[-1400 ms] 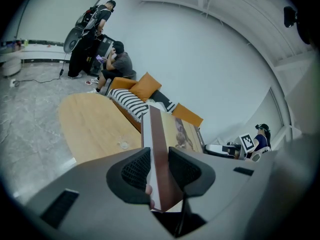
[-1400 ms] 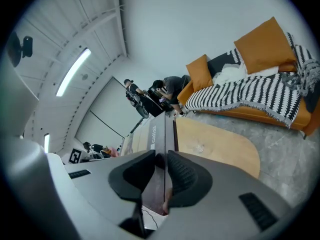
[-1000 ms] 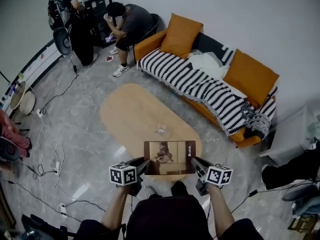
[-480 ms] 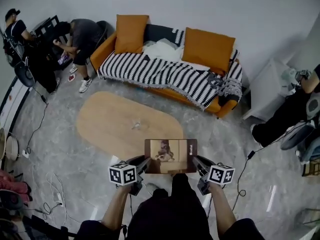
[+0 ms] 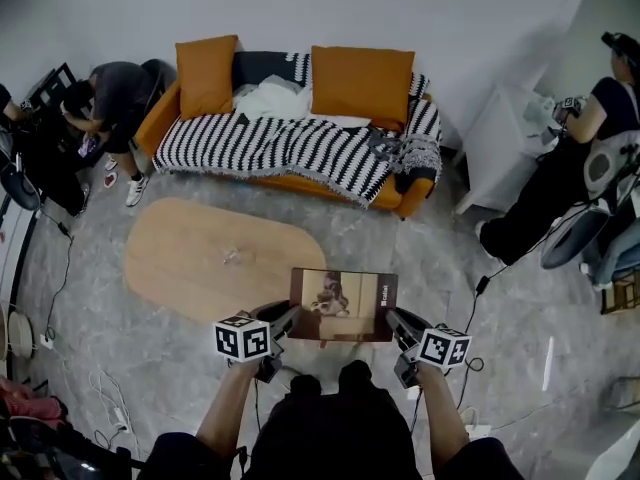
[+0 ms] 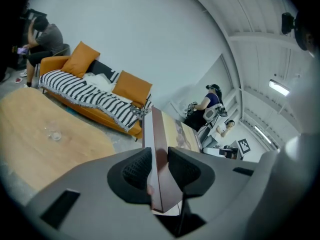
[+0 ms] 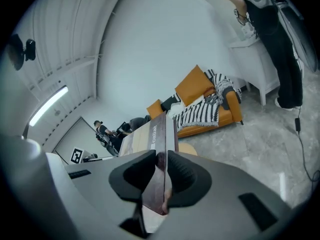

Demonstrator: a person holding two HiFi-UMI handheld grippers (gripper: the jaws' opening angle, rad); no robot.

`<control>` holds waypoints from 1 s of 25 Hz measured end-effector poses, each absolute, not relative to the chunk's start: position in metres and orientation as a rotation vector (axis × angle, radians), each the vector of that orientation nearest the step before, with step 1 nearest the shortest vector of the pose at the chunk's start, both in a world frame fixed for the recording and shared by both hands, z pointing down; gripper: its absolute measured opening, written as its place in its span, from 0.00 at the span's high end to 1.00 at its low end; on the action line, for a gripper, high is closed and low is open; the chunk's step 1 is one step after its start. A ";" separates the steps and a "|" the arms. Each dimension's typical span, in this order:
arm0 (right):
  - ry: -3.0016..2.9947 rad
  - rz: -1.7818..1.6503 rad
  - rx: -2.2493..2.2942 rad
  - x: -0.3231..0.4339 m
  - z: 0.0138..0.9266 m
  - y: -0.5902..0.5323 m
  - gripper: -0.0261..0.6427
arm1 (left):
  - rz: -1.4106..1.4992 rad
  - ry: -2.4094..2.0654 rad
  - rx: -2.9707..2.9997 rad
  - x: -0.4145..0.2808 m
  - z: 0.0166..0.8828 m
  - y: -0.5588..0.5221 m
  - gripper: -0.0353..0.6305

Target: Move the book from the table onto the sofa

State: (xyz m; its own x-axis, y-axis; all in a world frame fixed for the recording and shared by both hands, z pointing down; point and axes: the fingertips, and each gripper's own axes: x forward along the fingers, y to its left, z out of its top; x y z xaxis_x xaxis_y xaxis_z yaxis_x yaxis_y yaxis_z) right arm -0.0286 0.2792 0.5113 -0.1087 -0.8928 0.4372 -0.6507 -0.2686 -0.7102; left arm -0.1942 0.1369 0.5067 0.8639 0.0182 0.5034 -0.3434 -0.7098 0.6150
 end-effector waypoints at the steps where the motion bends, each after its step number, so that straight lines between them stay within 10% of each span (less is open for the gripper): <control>1: 1.704 -1.311 -1.901 -0.013 0.511 0.285 0.82 | 0.632 -0.227 2.289 -0.178 0.507 0.142 0.78; 25: 1.663 -1.298 -1.878 0.222 0.530 0.326 0.84 | 0.734 -0.169 2.293 0.068 0.519 0.172 0.79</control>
State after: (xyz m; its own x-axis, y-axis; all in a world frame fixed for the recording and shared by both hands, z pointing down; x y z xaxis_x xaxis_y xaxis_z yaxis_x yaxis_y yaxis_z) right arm 0.2225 0.3256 0.5299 -0.0875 -0.9068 0.4123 -0.6201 -0.2744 -0.7350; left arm 0.0681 0.1723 0.5185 0.8299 0.0862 0.5512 -0.3186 -0.7378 0.5951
